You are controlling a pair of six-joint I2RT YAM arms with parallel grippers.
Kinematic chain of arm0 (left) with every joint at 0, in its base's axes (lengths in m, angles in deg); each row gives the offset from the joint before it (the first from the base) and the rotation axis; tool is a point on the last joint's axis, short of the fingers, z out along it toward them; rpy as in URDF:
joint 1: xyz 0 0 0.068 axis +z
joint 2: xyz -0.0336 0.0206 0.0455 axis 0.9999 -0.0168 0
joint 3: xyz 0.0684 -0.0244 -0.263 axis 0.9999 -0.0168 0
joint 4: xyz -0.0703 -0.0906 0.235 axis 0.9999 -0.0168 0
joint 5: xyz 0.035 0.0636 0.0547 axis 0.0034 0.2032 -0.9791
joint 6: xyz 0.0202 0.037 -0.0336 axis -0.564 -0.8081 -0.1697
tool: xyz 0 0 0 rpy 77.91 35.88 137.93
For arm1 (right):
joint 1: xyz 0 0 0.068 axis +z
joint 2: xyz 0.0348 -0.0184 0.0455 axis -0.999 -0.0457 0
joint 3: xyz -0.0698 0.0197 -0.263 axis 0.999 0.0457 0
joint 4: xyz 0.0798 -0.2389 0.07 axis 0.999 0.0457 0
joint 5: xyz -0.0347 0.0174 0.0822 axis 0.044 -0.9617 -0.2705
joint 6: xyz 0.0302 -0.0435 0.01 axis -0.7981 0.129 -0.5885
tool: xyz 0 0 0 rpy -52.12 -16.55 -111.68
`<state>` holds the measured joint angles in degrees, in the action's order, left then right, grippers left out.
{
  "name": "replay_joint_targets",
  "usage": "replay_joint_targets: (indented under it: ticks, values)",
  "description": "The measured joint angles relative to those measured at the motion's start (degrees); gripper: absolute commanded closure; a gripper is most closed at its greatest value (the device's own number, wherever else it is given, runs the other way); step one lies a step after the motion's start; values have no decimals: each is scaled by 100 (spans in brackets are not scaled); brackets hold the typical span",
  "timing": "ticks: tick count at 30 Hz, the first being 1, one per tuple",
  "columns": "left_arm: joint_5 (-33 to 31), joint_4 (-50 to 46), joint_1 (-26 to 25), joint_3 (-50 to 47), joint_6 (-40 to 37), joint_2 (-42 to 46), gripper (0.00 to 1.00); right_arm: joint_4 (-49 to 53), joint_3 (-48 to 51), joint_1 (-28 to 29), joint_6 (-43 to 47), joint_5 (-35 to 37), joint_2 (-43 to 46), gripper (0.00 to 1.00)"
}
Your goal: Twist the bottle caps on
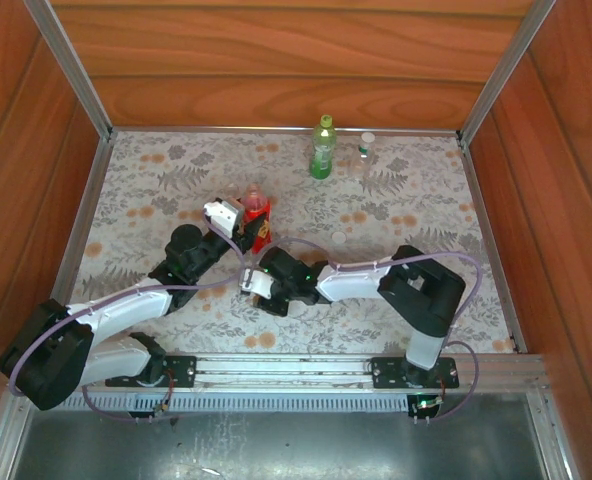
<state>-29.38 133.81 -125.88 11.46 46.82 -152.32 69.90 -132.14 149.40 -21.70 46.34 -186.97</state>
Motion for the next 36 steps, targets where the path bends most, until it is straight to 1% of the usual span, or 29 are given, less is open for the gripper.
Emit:
replay_joint_targets:
  ticks: [4, 8, 11, 18, 23, 25, 28, 31, 33, 36]
  values:
    - [92, -2, 0, 2, 7, 0, 40, -72, 389, -131, -446, 341, 321, 62]
    - [247, -4, 0, 74, 37, -48, 40, -70, 706, -446, -1104, 752, 625, 62]
    - [352, 0, 0, 168, 94, -157, 40, 127, 813, -734, -1635, 1128, 804, 61]
    - [560, 59, -7, 201, 221, -437, 40, 605, 850, -1362, -2774, 1849, 999, 61]
    - [660, 358, -164, 201, 264, -802, 39, 970, 774, -1781, -3587, 2280, 1021, 61]
    - [684, 535, -269, 201, 269, -988, 39, 1086, 787, -1937, -3858, 2420, 1067, 60]
    - [723, 883, -448, 201, 267, -1355, 39, 1196, 876, -2122, -4140, 2573, 1182, 53]
    - [765, 1207, -616, 201, 227, -1720, 39, 1342, 979, -2192, -4269, 2736, 1338, 37]
    - [787, 1394, -691, 201, 195, -1930, 39, 1425, 1056, -2199, -4301, 2822, 1504, 29]
    - [793, 1694, -745, 201, 162, -2208, 39, 1451, 1165, -2197, -4221, 2865, 1845, 25]
